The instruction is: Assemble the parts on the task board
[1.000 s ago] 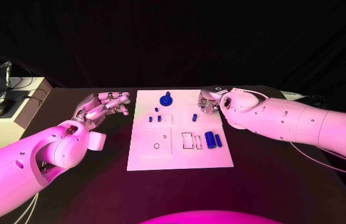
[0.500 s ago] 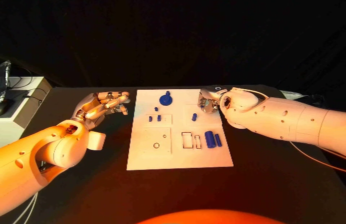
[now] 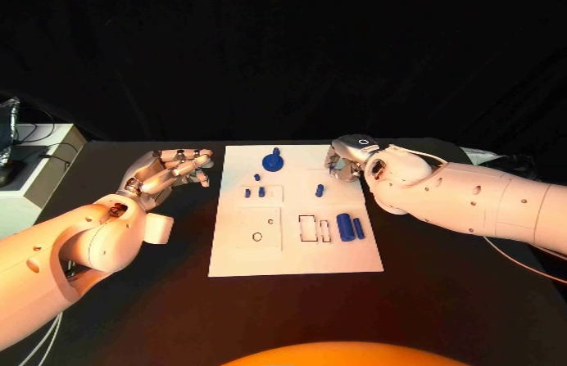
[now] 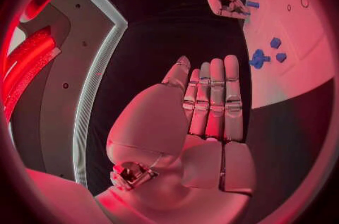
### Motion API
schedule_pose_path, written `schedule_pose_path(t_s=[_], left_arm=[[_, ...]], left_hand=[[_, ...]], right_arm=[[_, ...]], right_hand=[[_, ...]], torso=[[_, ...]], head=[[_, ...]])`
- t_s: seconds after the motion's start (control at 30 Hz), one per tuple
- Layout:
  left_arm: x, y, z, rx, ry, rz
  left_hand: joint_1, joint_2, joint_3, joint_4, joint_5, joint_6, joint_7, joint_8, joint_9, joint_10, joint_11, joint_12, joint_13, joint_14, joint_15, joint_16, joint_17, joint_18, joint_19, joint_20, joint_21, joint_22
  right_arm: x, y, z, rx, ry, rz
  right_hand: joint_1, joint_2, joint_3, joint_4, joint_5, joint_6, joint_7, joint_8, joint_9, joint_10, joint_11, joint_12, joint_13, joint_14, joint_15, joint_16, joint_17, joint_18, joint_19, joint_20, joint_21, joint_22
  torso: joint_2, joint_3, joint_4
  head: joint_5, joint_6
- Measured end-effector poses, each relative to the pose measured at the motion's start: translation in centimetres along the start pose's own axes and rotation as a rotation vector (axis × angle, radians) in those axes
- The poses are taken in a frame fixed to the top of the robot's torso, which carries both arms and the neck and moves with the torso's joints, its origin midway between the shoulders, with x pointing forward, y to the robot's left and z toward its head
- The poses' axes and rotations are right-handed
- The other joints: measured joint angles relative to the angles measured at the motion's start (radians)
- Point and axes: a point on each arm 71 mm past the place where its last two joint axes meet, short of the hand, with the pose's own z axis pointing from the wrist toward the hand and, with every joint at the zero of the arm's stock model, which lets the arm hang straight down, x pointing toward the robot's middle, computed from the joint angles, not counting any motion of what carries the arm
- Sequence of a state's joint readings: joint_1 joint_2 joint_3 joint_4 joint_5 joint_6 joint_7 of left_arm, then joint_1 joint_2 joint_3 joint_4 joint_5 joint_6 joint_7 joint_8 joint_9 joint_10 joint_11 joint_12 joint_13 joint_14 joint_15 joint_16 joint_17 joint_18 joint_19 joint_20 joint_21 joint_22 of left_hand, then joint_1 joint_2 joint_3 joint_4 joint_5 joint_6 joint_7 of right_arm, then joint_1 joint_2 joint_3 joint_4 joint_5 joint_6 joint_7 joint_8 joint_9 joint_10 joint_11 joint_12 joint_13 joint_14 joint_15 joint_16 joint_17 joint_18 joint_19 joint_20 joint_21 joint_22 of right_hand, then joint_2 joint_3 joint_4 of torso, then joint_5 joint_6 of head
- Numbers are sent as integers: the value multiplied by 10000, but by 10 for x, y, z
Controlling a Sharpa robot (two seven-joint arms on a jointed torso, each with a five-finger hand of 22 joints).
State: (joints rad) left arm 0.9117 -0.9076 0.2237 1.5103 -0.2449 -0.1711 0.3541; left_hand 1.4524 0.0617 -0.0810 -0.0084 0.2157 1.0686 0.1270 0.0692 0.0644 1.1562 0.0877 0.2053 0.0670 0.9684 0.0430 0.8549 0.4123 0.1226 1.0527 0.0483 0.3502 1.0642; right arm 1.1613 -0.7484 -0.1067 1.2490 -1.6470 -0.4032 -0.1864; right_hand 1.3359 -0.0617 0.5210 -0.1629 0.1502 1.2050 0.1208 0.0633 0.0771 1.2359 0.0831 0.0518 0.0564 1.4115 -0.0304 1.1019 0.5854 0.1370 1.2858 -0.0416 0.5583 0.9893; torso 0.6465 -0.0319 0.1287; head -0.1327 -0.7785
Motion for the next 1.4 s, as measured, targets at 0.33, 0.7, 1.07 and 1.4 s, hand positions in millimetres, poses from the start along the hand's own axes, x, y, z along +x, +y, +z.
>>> schedule_pose_path(t_s=[0.33, 0.7, 1.07, 1.4], left_arm=[[0, 0, 0, -5, 8, 10], [2, 1, 1, 0, 23, -2], [9, 3, 7, 17, 52, -74], [14, 4, 10, 20, -86, -77]], left_hand=[[0, 0, 0, 0, 0, 0, 0, 0, -1, 0, 0, 0, -1, 36, 36, 0, 6, 0, 0, 0, 0, 45], [0, 0, -1, 1, 0, 0, 0, 0, -1, 0, -1, 0, -1, 36, 36, -50, 14, 1, 0, 0, 0, 67], [0, 0, -1, 1, 0, -1, 0, 0, -1, -36, 36, 0, -2, 35, 36, -49, 13, 0, -1, 0, -46, 65], [0, -1, -1, 1, 0, -3, 3, 0, -1, -36, 36, 0, -2, 35, 35, -49, 13, 1, -1, 0, -46, 64]], right_arm=[[-34, -1, -16, -143, -1039, 746], [-46, 47, -27, -1237, -1072, 2153], [-17, 105, -34, -2523, -429, 2677], [10, 142, -40, -3263, -9, 2368]], right_hand=[[33, -33, 26, 27, -37, 0, 0, 0, 0, 0, 0, 0, 0, 0, 0, 0, 21, -85, 81, -68, -589, 589], [33, -33, -7, 60, 12, 0, 0, 0, -1, 3, 2, 0, 0, 1, 0, 0, 21, -85, 291, -66, -1091, 1068], [33, -33, -39, 29, 126, -1, 0, 0, -2, 4, 3, 0, 0, 1, 1, 0, -4, -87, 468, -64, -1553, 1551], [33, -33, -68, 2, 185, -1, 0, 0, -3, 4, 4, 0, 0, 1, 1, -1, -13, -85, 682, -63, -1859, 2119]], torso=[[3, -5, -6], [11, 1, -38], [-34, -16, -7], [-35, -21, -2]], head=[[111, 6], [332, 68], [966, -47], [1365, -149]])
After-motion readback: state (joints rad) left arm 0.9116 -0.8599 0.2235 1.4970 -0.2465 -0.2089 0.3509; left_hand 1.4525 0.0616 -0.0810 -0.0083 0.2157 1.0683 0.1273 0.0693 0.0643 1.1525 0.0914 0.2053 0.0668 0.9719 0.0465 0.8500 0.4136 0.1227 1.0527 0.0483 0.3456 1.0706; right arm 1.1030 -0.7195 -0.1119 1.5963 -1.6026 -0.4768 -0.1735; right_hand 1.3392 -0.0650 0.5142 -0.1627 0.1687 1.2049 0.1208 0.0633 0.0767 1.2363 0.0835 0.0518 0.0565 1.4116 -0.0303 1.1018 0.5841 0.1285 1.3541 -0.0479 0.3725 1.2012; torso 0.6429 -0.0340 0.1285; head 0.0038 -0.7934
